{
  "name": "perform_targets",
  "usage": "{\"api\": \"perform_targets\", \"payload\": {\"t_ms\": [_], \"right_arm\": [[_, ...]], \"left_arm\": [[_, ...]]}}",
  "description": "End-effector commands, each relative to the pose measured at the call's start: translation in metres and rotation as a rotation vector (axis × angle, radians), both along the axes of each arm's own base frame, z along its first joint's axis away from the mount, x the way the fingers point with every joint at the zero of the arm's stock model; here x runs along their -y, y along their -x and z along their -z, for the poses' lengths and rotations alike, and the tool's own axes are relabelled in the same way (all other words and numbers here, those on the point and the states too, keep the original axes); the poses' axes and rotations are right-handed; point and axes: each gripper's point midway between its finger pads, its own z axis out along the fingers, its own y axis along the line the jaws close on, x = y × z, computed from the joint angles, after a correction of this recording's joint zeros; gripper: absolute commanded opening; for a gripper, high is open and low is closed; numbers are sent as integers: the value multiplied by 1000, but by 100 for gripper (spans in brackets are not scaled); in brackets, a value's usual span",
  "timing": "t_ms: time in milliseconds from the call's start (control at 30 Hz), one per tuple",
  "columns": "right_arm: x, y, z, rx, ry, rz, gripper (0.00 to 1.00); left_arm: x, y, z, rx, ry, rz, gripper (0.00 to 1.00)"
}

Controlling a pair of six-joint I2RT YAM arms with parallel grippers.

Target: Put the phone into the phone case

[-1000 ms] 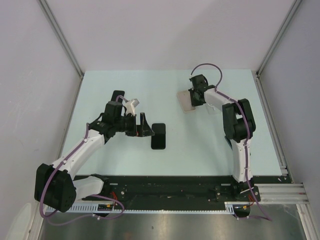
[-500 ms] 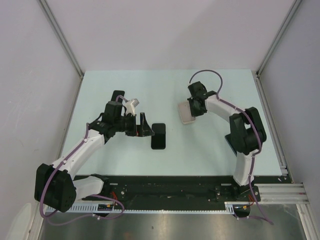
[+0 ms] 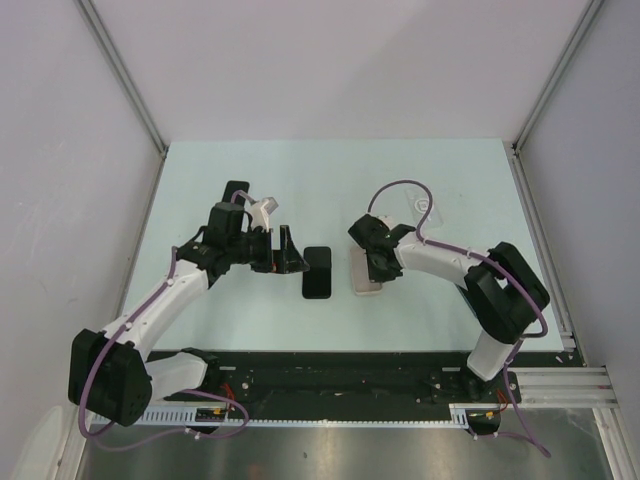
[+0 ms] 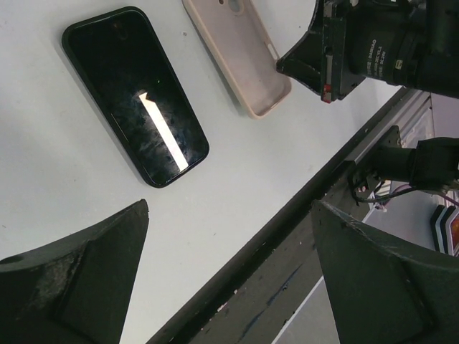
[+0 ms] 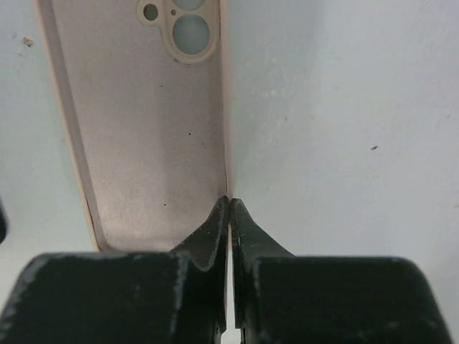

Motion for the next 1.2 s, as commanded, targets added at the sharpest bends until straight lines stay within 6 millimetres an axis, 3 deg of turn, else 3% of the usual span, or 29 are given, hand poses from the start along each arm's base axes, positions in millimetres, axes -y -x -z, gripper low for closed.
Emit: {"api": "perform_targets", "payload": {"t_ms": [0, 100, 233, 333, 367, 467, 567, 667, 800, 933, 1167], "right_arm": [[-6, 5, -13, 66, -29, 124, 4], [-9, 11, -16, 73, -36, 113, 12], [6, 6, -24, 95, 23, 62, 23], [23, 2, -35, 97, 61, -10, 38], [34, -1, -38, 92, 79, -9, 49], [64, -7, -42, 49, 115, -62, 63], [88, -16, -46, 17, 78, -72, 71], [95, -18, -45, -20, 36, -154, 80], [134, -22, -39, -65, 131, -162, 87], [156, -21, -38, -115, 154, -162, 95], [199, -24, -23, -181, 169, -87, 93]], "left_arm": [[3, 0, -15, 45, 41, 14, 98], [3, 0, -15, 45, 41, 14, 98], [3, 0, -17, 52, 43, 13, 98], [3, 0, -17, 51, 46, 12, 98], [3, 0, -17, 49, 45, 12, 98], [4, 0, -16, 44, 50, 15, 98], [4, 1, -15, 39, 52, 18, 98], [4, 0, -14, 33, 50, 17, 98], [5, 0, -12, 28, 50, 19, 98], [5, 0, -9, 18, 47, 19, 98], [6, 0, -6, 8, 48, 24, 97]]}}
